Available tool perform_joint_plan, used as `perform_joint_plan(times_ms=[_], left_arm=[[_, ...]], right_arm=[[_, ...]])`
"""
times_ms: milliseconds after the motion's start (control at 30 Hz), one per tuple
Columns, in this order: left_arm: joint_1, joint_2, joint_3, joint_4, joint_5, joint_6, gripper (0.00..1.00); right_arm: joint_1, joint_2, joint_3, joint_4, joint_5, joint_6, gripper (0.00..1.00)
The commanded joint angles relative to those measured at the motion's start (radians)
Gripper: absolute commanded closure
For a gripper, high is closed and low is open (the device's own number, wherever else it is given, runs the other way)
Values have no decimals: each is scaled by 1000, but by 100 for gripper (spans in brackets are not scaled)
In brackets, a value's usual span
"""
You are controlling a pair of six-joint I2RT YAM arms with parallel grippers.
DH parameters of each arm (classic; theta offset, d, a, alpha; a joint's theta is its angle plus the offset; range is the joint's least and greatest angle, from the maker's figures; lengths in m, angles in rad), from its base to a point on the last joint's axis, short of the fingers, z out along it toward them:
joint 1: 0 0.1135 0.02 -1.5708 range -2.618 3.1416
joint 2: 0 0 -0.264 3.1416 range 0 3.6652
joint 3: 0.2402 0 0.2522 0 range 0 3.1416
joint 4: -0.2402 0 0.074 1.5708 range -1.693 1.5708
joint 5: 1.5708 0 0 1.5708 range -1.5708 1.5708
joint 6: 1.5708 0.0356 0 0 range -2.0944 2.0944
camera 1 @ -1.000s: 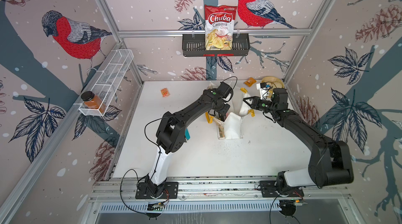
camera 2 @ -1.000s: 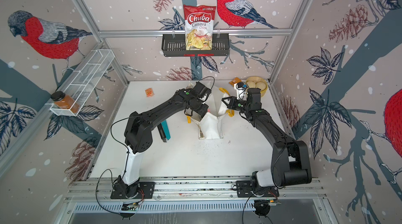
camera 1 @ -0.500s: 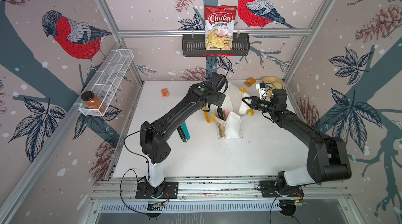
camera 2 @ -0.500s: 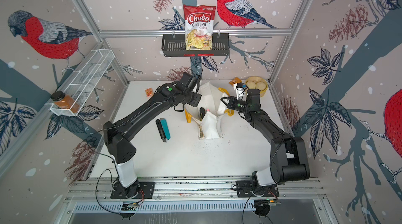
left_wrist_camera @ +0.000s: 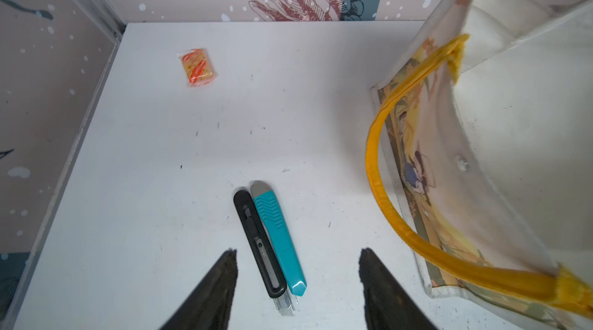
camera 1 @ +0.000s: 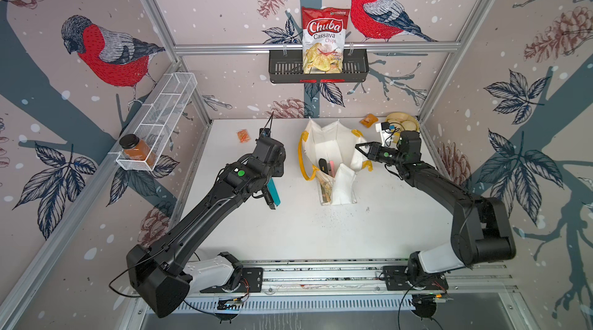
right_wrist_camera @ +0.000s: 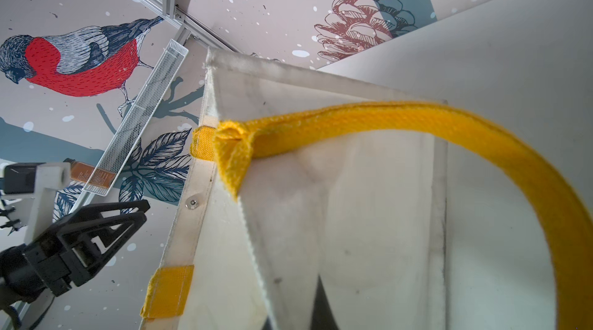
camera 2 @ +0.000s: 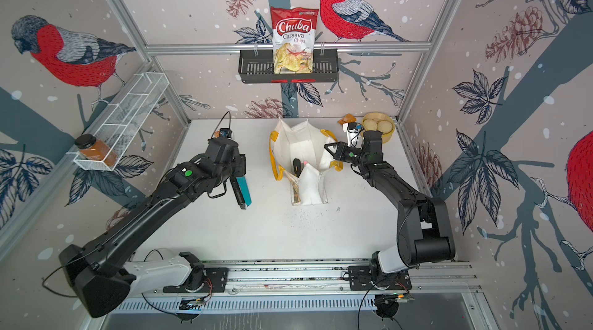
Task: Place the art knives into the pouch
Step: Pick up the utility knife at the center of the board.
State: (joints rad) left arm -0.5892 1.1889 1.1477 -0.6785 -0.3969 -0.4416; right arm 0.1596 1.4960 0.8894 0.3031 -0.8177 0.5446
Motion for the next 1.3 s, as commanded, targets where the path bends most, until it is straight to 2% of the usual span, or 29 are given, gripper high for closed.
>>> perform_joint_plan(times_ms=[0,200,633,1000,1267], left_arm=[[17,-18,-100,62,12,-103,38],[65,26,-327,230,96,-186,39],[219,104,-522,465,204,-218,40],[278,259,-482,520,256,-187,41],[279,325,-465,501,228,-158,48]], right_arm=[[10,1,11,17,-17,-23,100],[25,5,17,8,-9,-30,100],[32,7,6,11,-4,-31,100],[34,9,0,14,-1,-28,100],[34,10,2,13,2,-32,100]])
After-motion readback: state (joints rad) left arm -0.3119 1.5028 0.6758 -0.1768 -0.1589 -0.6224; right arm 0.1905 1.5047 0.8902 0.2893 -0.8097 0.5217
